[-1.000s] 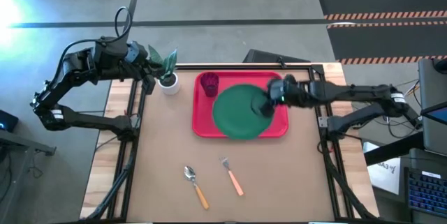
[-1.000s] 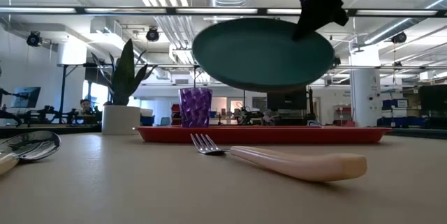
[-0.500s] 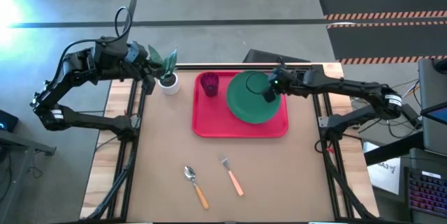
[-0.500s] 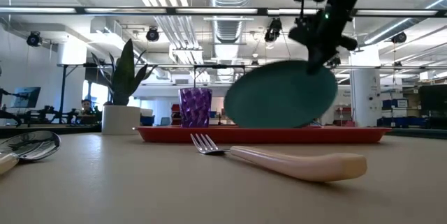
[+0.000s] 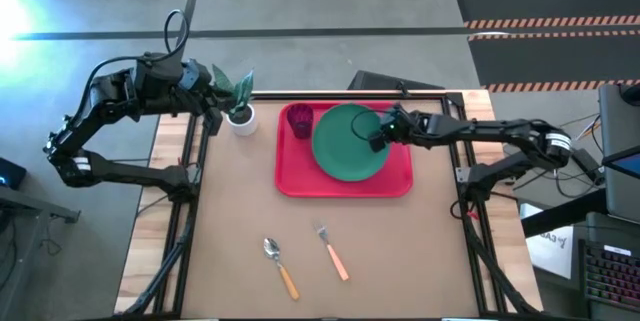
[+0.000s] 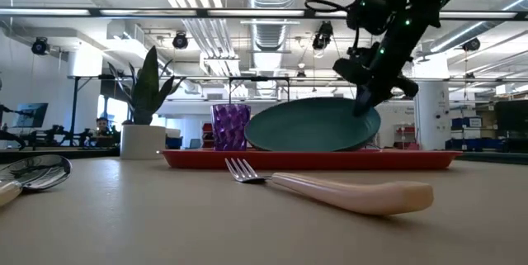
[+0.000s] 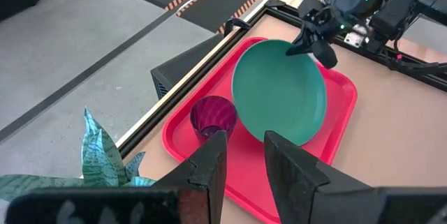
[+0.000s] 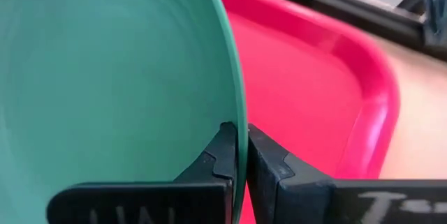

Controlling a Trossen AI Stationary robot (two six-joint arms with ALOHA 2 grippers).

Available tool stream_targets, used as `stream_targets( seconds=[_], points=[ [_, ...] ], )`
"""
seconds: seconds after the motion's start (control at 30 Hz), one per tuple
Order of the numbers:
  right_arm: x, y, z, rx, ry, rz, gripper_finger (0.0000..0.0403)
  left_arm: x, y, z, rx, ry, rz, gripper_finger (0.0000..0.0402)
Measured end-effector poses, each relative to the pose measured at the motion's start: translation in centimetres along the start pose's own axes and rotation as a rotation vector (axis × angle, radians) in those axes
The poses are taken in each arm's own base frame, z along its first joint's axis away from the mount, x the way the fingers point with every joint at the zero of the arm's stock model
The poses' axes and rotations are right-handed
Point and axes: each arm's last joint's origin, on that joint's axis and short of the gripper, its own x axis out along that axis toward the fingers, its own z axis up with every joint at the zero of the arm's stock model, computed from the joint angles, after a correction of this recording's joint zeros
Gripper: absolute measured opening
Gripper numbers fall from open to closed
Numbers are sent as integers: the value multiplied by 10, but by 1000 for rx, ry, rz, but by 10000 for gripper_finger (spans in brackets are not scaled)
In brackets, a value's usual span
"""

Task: Pick and place plate/cup/fork/spoon on tray
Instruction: Put the green plate on the red tray

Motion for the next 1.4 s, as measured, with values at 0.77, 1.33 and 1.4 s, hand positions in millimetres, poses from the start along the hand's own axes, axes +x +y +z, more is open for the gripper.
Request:
stream_targets(
  seconds=[0.77,1.33,1.4],
  points=[
    [39,33,-32,22,137,90,9,0,0,0,0,1,0,80],
    [54,32,-39,16,173,54,9,0,0,0,1,1,0,80],
    [56,33,-40,14,178,50,9,0,0,0,1,1,0,80]
  ],
)
